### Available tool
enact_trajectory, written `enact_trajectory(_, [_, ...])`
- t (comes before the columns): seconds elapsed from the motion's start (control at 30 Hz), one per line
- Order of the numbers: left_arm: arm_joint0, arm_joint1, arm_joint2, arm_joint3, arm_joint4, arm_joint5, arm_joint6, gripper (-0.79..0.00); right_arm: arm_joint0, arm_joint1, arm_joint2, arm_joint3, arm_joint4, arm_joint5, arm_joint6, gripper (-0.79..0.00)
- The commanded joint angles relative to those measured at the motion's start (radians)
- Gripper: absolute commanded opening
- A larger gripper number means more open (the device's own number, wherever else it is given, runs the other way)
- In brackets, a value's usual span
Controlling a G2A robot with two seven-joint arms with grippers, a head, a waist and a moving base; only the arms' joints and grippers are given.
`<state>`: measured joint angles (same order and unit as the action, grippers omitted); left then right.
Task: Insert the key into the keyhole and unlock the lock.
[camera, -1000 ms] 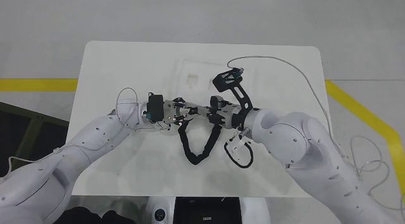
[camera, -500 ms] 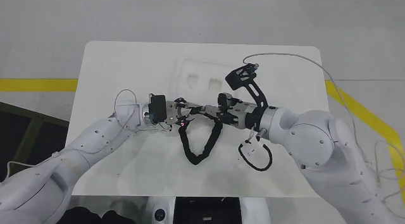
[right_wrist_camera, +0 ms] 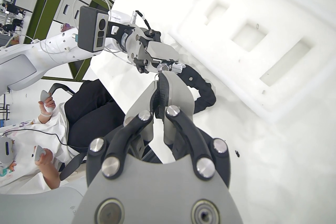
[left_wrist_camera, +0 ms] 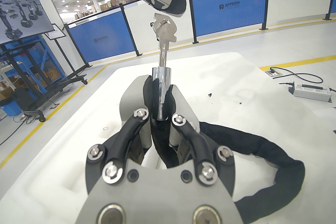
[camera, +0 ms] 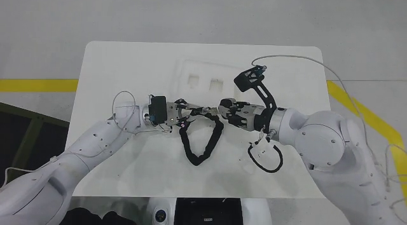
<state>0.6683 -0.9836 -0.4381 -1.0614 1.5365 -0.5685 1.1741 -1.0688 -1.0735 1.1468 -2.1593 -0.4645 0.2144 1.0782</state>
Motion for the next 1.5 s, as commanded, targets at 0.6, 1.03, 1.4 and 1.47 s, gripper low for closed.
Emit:
enact_trajectory(0.6, [0.038,-0.006,-0.069,-0.019,0.049,-0.03,-0.009,-0.785,0.023,-0.005,-0.049,0.034,-0.011,0.014,-0.016,-0.785])
enact_trajectory(1.03, [0.054,-0.012,-0.104,-0.026,0.079,-0.045,-0.009,-0.785,0.04,-0.012,-0.087,0.058,-0.022,0.021,-0.034,-0.785])
enact_trajectory(1.4, [0.065,-0.018,-0.131,-0.026,0.095,-0.06,-0.011,-0.785,0.034,-0.01,-0.05,0.028,0.014,0.017,-0.031,0.0])
enact_trajectory(1.47, [0.066,-0.018,-0.135,-0.025,0.097,-0.07,-0.018,-0.785,0.028,-0.008,-0.033,0.021,0.032,0.003,-0.03,0.0])
